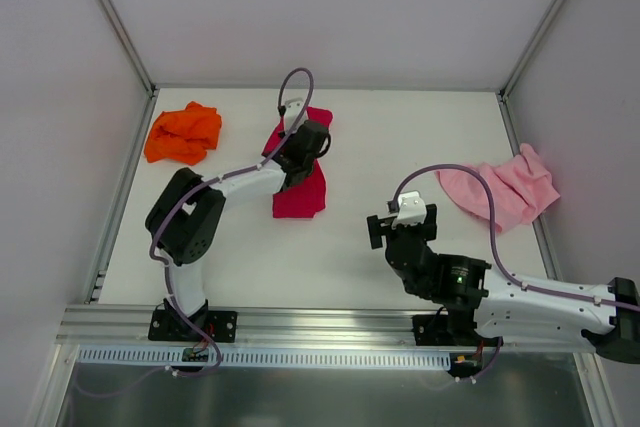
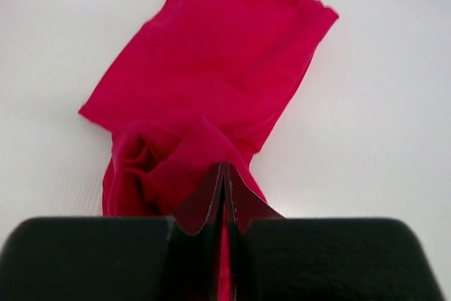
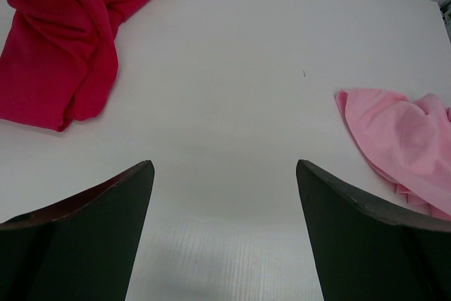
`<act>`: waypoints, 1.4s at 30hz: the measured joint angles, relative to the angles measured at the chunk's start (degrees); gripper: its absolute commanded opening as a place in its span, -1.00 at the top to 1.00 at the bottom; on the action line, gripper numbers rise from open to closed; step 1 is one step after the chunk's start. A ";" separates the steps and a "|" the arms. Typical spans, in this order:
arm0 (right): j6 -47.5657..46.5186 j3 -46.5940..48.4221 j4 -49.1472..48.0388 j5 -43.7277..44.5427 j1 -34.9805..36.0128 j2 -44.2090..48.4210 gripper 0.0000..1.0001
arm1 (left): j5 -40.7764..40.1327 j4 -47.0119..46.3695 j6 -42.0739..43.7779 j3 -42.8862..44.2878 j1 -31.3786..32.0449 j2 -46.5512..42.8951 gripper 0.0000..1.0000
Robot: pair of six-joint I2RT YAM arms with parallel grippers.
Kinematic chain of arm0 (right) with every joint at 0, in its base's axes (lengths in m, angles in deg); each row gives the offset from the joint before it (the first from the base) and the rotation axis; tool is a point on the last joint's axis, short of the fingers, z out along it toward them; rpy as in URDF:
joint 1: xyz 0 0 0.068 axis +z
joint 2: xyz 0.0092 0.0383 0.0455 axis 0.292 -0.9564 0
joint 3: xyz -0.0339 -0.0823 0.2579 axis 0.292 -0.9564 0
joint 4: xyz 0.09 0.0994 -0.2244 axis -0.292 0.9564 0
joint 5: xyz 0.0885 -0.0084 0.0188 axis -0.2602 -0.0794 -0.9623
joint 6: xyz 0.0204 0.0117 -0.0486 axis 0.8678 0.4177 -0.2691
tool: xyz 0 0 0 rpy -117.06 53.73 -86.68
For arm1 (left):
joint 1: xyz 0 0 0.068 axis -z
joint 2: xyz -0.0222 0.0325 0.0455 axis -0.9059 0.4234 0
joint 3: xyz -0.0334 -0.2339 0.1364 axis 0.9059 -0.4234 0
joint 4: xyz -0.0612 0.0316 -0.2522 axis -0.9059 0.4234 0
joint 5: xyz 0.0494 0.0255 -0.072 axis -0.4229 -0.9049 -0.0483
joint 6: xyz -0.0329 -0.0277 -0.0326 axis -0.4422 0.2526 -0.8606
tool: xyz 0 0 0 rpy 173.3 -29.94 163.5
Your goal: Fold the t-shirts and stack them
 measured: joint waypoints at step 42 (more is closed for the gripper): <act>-3.13 0.76 -2.40 -4.37 0.63 -6.25 -0.75 | -5.60 1.22 5.51 -5.86 3.67 -2.16 1.00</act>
